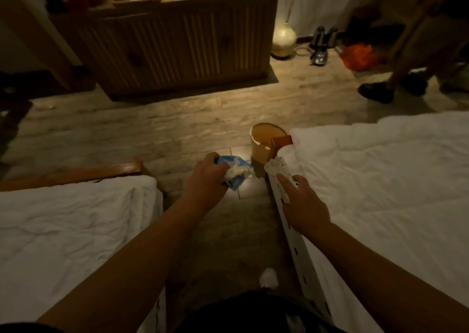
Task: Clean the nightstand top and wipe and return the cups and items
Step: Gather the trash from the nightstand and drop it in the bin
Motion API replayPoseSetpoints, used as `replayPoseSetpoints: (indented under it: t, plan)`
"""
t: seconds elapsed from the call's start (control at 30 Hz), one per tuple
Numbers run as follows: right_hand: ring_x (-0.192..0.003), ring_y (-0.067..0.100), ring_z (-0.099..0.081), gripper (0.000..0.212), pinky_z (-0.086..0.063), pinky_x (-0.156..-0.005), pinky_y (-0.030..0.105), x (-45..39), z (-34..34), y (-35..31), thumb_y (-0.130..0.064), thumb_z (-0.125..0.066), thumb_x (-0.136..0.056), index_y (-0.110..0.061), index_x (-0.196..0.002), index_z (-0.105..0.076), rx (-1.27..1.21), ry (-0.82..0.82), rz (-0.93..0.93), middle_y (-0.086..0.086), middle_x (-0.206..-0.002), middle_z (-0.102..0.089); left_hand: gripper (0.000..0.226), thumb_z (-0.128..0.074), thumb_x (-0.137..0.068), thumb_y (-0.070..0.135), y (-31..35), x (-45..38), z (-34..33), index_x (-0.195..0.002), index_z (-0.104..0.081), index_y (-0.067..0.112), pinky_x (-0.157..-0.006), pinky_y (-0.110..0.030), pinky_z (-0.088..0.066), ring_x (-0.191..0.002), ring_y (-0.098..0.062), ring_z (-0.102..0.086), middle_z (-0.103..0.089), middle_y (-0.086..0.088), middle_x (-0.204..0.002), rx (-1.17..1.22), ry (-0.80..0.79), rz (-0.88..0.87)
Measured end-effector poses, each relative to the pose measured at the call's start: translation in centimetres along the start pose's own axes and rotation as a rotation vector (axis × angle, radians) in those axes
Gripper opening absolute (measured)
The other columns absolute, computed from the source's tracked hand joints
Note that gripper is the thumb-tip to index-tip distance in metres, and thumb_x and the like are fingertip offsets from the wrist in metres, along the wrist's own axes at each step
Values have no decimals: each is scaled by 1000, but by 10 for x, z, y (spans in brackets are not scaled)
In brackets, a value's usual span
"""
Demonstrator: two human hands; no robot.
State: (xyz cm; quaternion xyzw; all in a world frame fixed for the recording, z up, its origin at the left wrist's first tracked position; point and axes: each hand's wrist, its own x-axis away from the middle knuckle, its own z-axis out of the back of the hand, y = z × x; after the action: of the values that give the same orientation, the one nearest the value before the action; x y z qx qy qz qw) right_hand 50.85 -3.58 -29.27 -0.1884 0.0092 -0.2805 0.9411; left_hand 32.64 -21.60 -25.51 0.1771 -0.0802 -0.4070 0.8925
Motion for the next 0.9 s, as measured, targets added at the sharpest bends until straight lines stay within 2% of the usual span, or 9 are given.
replayPoseSetpoints:
  t: [0.2, 0.3, 0.43, 0.57, 0.7, 0.9]
  plan:
    - [-105, 21, -56, 76, -42, -68, 23, -114, 14, -5, -15, -65, -85, -44, -141, -22, -13, -47, 59, 6, -140, -41, 37, -72, -82, 25, -28, -90, 3, -115, -62, 12, -90, -48, -49, -113, -33, -51, -44, -17, -137, 25, 4, 41]
    - [-105, 21, -57, 70, -52, -75, 30, -149, 11, -11, -12, -62, -86, -44, -137, -26, -49, -52, 87, 8, -138, -45, 37, -72, -82, 23, -44, -124, 0, -116, -62, 12, -92, -45, -49, -112, -32, -51, -45, -17, -136, 20, 17, 29]
    - [-108, 23, -55, 74, -55, -78, 36, -228, -7, -23, -11, -60, -85, -41, -143, -25, -52, -71, 45, 8, -141, -40, 39, -72, -81, 23, -90, -208, -1, -117, -61, 13, -94, -44, -48, -115, -33, -50, -41, -17, -140, 11, -19, 5]
    - [-109, 21, -55, 69, -54, -82, 35, -300, -17, -43, -9, -58, -87, -37, -144, -29, -71, -69, -84, 6, -139, -43, 38, -72, -82, 25, -130, -297, 18, -117, -62, 14, -93, -43, -48, -115, -32, -49, -42, -16, -140, -4, -69, -62]
    - [-121, 23, -50, 65, -52, -92, 39, -348, -15, -54, -18, -59, -91, -37, -145, -28, -104, -48, -210, 6, -145, -40, 38, -72, -81, 26, -151, -367, 38, -116, -61, 17, -93, -39, -48, -114, -30, -50, -44, -15, -137, -47, -109, -156]
    - [-131, 29, -42, 64, -45, -99, 44, -408, -18, -32, -28, -56, -92, -39, -147, -23, -153, -23, -465, 8, -149, -32, 40, -73, -81, 28, -144, -478, 31, -118, -61, 20, -92, -35, -46, -115, -28, -49, -44, -12, -139, -86, -192, -275]
